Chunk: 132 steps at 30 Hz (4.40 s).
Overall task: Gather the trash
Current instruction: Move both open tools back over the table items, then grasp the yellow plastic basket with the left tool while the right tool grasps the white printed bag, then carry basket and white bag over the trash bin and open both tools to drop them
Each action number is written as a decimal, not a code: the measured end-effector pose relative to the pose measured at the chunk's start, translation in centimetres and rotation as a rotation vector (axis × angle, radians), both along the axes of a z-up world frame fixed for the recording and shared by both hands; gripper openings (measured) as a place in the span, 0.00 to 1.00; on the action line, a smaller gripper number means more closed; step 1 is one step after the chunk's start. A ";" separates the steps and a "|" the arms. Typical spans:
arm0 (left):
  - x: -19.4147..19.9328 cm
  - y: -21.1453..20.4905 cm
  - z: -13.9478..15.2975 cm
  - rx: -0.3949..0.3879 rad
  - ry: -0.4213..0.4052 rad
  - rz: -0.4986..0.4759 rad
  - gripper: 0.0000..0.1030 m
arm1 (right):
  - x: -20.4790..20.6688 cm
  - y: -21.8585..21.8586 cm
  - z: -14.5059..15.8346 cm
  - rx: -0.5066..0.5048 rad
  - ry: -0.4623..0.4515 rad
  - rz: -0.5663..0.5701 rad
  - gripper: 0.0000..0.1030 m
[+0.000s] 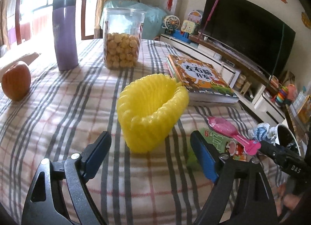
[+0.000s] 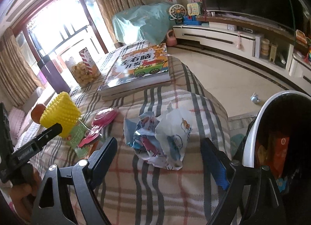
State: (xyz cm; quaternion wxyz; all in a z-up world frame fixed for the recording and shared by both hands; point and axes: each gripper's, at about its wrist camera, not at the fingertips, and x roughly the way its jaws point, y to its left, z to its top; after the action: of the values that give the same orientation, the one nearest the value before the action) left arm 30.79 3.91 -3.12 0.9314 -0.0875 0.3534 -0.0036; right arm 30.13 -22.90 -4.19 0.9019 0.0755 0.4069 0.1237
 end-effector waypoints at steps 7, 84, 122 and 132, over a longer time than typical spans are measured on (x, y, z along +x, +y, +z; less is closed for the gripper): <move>-0.4 -0.7 -0.4 0.019 0.015 -0.038 0.25 | -0.3 0.1 0.2 -0.005 -0.016 0.013 0.46; -13.9 -21.6 4.3 -0.060 -0.027 -0.525 0.23 | -14.5 -14.0 4.7 0.214 -0.136 -0.165 0.40; -9.1 -28.4 5.1 -0.022 -0.027 -0.589 0.23 | -12.3 -19.0 4.9 0.224 -0.131 -0.261 0.40; -7.5 -29.7 4.6 -0.009 -0.010 -0.602 0.23 | -11.2 -19.6 4.8 0.216 -0.121 -0.268 0.40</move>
State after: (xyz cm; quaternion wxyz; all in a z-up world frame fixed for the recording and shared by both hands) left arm 23.27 -25.80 1.44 0.8898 0.0173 0.3588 -0.2816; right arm 18.94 -42.50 0.59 0.9198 0.2179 0.3225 0.0498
